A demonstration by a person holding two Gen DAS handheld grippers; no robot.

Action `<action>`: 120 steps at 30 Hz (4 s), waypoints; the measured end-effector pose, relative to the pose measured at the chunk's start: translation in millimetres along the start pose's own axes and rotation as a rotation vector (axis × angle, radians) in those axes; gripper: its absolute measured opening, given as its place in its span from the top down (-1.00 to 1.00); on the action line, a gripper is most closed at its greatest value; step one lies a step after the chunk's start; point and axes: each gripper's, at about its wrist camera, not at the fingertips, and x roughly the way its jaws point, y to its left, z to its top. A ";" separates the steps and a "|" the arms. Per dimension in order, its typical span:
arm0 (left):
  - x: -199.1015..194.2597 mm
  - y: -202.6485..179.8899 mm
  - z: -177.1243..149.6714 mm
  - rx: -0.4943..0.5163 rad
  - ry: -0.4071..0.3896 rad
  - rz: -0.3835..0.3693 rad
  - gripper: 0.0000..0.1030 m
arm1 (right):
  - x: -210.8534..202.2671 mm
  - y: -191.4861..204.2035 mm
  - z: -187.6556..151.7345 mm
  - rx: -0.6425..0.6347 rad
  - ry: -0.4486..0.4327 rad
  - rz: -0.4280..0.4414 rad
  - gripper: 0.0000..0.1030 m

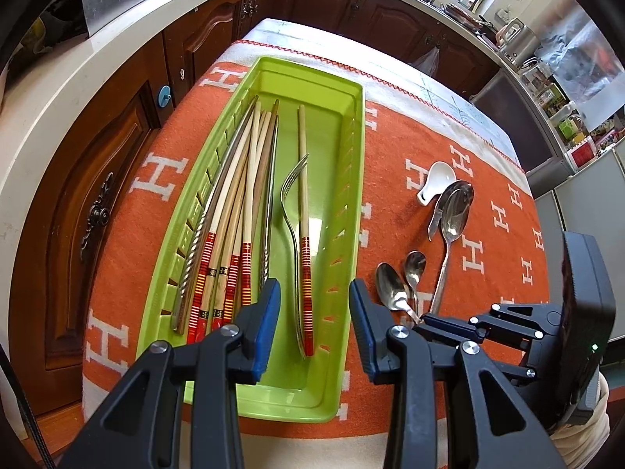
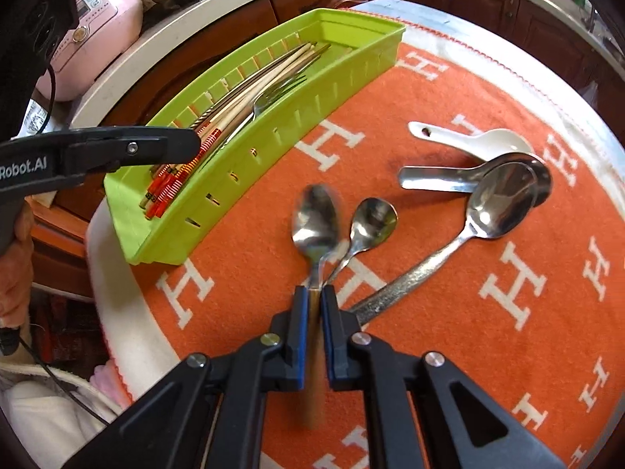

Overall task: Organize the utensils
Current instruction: 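Carry the wooden-handled spoon over the green tray with the right tool, then lower the wooden-handled spoon into the tray and open the right tool, then grasp a small metal spoon with the left tool while the right tool grasps a metal spoon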

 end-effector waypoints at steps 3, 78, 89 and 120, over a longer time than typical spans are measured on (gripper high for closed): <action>-0.4 -0.8 -0.6 0.003 0.000 -0.002 0.33 | -5.6 3.6 -2.1 0.002 -0.022 -0.015 0.89; 36.4 -108.4 57.5 0.232 0.004 -0.121 0.05 | -52.7 -132.9 -38.5 0.691 -0.332 0.096 0.82; 82.5 -111.4 90.0 0.178 0.103 -0.138 0.27 | -22.8 -153.8 -16.9 0.663 -0.333 0.074 0.82; 78.6 -87.5 11.2 0.173 0.159 -0.147 0.63 | -42.2 -150.9 -49.9 0.608 -0.474 0.064 0.97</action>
